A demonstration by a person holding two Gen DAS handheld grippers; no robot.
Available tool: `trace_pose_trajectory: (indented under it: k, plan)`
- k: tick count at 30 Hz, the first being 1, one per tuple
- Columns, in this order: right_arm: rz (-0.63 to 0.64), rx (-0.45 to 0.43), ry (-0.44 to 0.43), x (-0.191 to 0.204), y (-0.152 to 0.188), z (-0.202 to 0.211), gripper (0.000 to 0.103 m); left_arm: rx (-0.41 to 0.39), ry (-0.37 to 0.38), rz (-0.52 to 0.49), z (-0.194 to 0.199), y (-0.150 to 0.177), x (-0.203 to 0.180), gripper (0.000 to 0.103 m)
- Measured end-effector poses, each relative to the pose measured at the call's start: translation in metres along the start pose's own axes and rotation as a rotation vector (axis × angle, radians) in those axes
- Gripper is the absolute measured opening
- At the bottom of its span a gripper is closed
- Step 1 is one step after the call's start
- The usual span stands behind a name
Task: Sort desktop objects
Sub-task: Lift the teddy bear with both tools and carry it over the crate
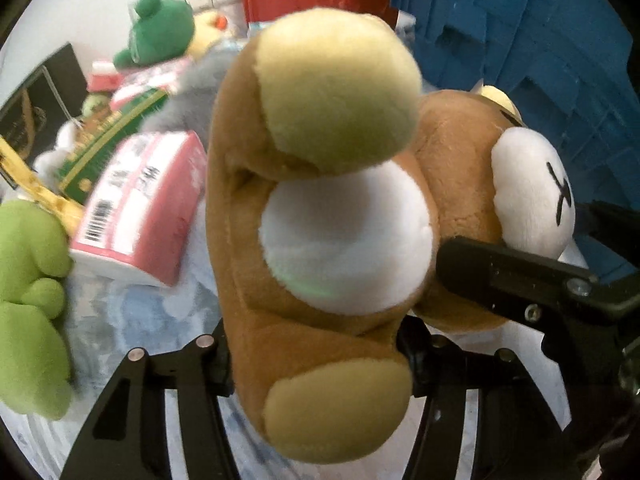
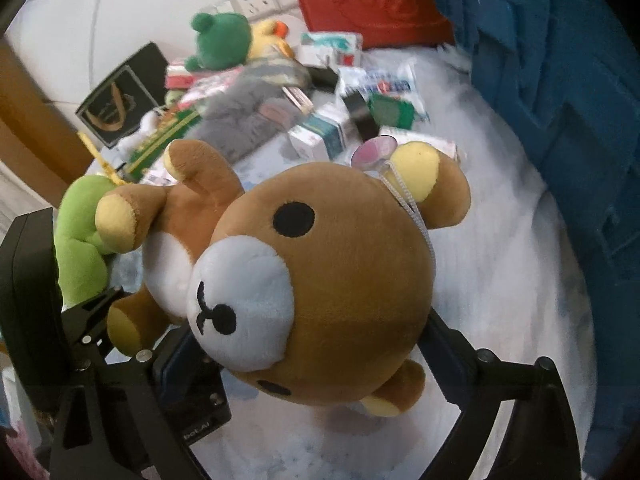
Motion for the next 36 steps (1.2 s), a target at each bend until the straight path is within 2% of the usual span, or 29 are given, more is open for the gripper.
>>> trace_pose_trajectory:
  k: [7,12,16,20,24,29,33,36]
  plan:
    - [0.059,-0.134,0.014,0.023,0.005,0.065,0.097,-0.148,-0.031,-0.001,0.072,0.004,-0.009,0.057]
    - [0.086,-0.230,0.040,0.033,0.011,0.118,0.097,-0.246,-0.039,-0.010,0.119,-0.008,-0.030,0.057]
    - [0.101,-0.307,0.070,0.035,0.015,0.169,0.097,-0.326,-0.037,-0.025,0.164,-0.007,-0.057,0.057]
    - [0.100,-0.369,0.100,0.027,0.016,0.220,0.097,-0.396,-0.029,-0.062,0.205,-0.022,-0.089,0.057]
    - [0.086,-0.429,0.135,0.006,0.017,0.276,0.097,-0.459,-0.015,-0.113,0.243,-0.044,-0.132,0.057]
    - [0.057,-0.494,0.192,-0.042,0.024,0.347,0.098,-0.501,0.027,-0.182,0.285,-0.076,-0.205,0.057]
    - [0.027,-0.502,0.253,-0.093,0.025,0.389,0.098,-0.490,0.072,-0.247,0.296,-0.106,-0.273,0.057]
    - [0.004,-0.468,0.307,-0.139,0.027,0.412,0.098,-0.455,0.096,-0.291,0.291,-0.126,-0.322,0.058]
Point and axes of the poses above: each gripper's, at about its wrist camera, not at the fingertips, and z roughly against the way its jaws point, x to its left, y to its underside, the point moved 5 cm from there along -z, roughly the way its jaws point, and after that the axes turned 12 degrees about x, right-handed, at the moved point
